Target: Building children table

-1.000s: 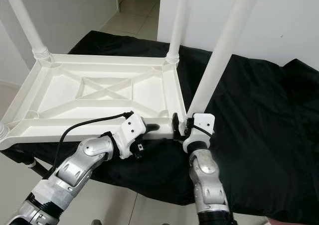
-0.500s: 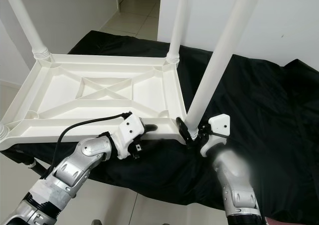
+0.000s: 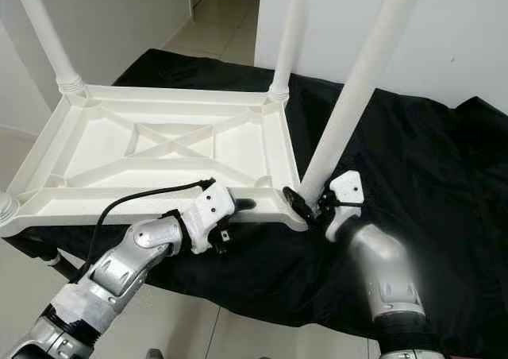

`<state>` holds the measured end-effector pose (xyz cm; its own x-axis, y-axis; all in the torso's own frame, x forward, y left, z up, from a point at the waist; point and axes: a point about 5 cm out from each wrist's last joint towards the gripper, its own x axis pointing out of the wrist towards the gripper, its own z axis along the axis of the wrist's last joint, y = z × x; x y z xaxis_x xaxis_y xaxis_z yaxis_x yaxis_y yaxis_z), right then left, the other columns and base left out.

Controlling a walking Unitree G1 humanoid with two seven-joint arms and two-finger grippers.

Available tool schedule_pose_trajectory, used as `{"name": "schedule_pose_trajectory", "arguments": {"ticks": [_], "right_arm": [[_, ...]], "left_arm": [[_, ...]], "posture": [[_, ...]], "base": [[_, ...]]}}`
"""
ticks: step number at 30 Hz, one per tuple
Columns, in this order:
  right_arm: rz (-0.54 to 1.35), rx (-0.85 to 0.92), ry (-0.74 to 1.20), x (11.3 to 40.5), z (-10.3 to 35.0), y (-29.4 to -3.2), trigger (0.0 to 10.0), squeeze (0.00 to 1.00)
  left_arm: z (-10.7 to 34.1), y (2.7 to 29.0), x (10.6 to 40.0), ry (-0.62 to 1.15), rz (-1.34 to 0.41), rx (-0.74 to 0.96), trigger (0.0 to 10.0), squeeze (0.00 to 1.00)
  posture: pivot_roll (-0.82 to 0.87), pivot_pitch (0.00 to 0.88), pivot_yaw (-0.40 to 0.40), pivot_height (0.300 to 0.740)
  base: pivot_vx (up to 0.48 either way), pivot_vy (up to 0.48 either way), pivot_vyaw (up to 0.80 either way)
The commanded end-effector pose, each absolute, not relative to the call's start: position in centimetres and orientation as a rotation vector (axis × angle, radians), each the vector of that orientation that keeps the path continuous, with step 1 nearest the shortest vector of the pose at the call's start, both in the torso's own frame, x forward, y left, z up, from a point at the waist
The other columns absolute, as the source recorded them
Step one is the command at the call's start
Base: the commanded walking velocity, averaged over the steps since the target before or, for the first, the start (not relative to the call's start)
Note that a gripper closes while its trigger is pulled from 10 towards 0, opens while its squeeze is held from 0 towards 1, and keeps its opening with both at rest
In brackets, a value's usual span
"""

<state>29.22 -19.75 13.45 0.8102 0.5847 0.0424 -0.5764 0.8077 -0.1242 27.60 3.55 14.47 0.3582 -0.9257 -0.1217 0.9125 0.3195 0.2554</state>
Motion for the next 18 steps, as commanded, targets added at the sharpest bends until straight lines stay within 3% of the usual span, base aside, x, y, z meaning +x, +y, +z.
{"name": "schedule_pose_trajectory", "arguments": {"ticks": [1,8,9,16,18], "right_arm": [[0.659,-0.118,-0.058,29.02,12.85,-19.55,0.0,0.0],[0.682,-0.084,-0.046,28.7,12.27,-19.22,0.0,0.0],[0.653,-0.065,-0.042,28.73,12.24,-19.3,10.0,0.0],[0.536,-0.027,-0.042,28.77,12.42,-19.34,10.0,0.0],[0.422,-0.029,-0.038,28.84,12.37,-19.16,10.0,0.0]], "left_arm": [[14.25,3.4,27.21,-0.037,-1.285,0.312,10.0,0.0],[14.18,3.63,27.17,-0.031,-1.28,0.313,10.0,0.0],[14.15,3.67,27.17,-0.03,-1.279,0.314,10.0,0.0],[14.12,3.69,27.24,-0.028,-1.279,0.315,10.0,0.0],[14.12,3.59,27.41,-0.03,-1.28,0.317,10.0,0.0]], "posture": [[-0.01,0.058,-0.056,0.74],[-0.01,0.062,-0.055,0.74],[-0.01,0.059,-0.052,0.74],[-0.01,0.056,-0.047,0.74],[-0.02,0.059,-0.043,0.74]], "base": [[0.0,0.0,0.0],[0.0,0.0,0.0],[0.0,0.0,0.0],[0.0,0.0,0.0],[0.0,0.0,0.0]]}}
